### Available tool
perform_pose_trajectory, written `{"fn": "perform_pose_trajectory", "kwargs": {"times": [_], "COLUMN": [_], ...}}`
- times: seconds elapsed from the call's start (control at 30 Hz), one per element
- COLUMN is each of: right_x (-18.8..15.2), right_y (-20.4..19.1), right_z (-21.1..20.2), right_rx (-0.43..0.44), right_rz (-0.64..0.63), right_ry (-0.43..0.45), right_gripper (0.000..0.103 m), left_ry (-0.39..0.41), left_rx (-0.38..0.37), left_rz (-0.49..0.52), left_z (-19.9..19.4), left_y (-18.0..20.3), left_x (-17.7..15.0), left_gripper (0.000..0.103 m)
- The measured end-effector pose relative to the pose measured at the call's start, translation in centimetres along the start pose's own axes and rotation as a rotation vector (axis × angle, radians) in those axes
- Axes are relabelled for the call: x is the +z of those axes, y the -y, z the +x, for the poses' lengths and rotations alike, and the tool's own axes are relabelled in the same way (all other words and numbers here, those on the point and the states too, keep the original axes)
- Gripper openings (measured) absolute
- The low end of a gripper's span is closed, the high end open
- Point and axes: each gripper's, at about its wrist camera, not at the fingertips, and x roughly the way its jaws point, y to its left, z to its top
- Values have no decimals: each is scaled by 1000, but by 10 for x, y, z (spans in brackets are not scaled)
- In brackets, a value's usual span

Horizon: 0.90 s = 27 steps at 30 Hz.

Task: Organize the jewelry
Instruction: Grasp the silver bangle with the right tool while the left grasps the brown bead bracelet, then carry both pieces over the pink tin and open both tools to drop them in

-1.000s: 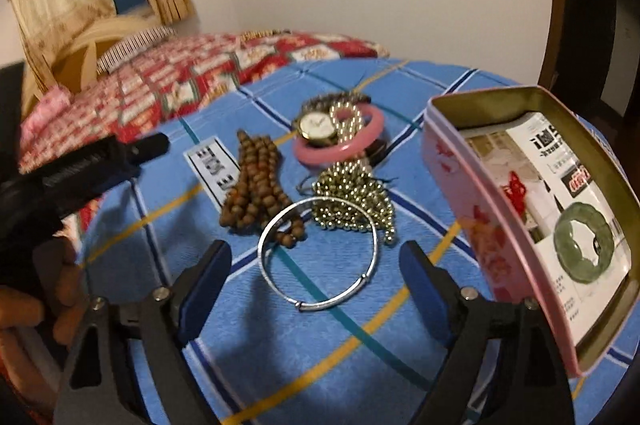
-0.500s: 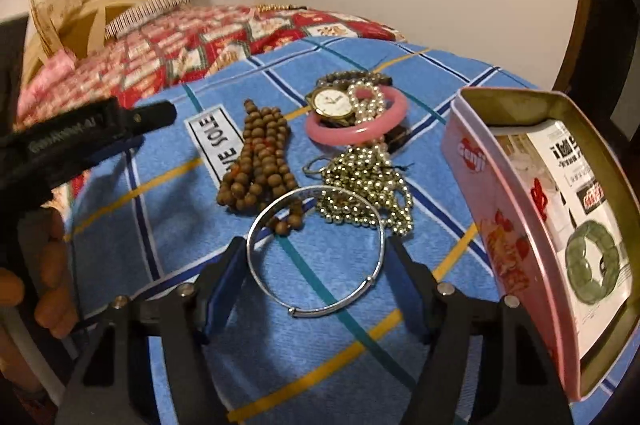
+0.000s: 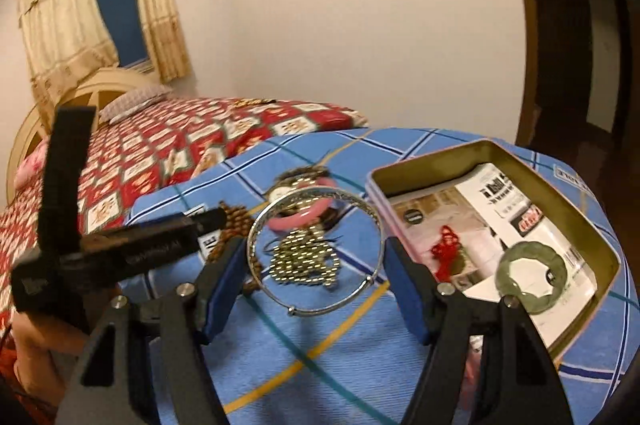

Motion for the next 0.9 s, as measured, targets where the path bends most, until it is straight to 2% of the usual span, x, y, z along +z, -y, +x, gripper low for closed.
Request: {"fn": "perform_pose_trajectory", "kwargs": {"times": [0.1, 0.17, 0.2, 0.23, 0.27, 0.4, 0.47, 0.67, 0.77, 0.9], "right_x": [1, 1, 2, 2, 2, 1, 0, 1, 3, 6], "right_y": [7, 10, 11, 12, 12, 13, 13, 13, 13, 15], "right_z": [-1, 0, 1, 1, 2, -1, -3, -12, -18, -21], "right_rx": [-2, -6, -3, -4, -6, -15, -24, -60, -75, -87], "right_rz": [35, 46, 50, 52, 51, 49, 47, 39, 36, 37], "right_ry": [4, 4, 1, 0, 1, 7, 8, 64, 101, 122], "right_gripper": [72, 72, 72, 72, 72, 72, 72, 72, 72, 72], "left_ry": [-79, -79, -81, -77, -84, -76, -35, 214, 281, 308], "left_rx": [2, 2, 2, -7, -28, -79, -92, -104, -79, -41], "left_rz": [29, 21, 16, 5, -6, -46, -60, -62, -32, 29], "left_z": [17, 18, 18, 17, 18, 17, 9, -37, -48, -52], "left_y": [9, 9, 8, 5, 2, -3, -5, -8, -2, 13], "left_x": [-1, 0, 0, 0, -1, -1, -1, -7, -9, -10], "left_gripper": [55, 53, 45, 29, 25, 23, 22, 22, 22, 22]}}
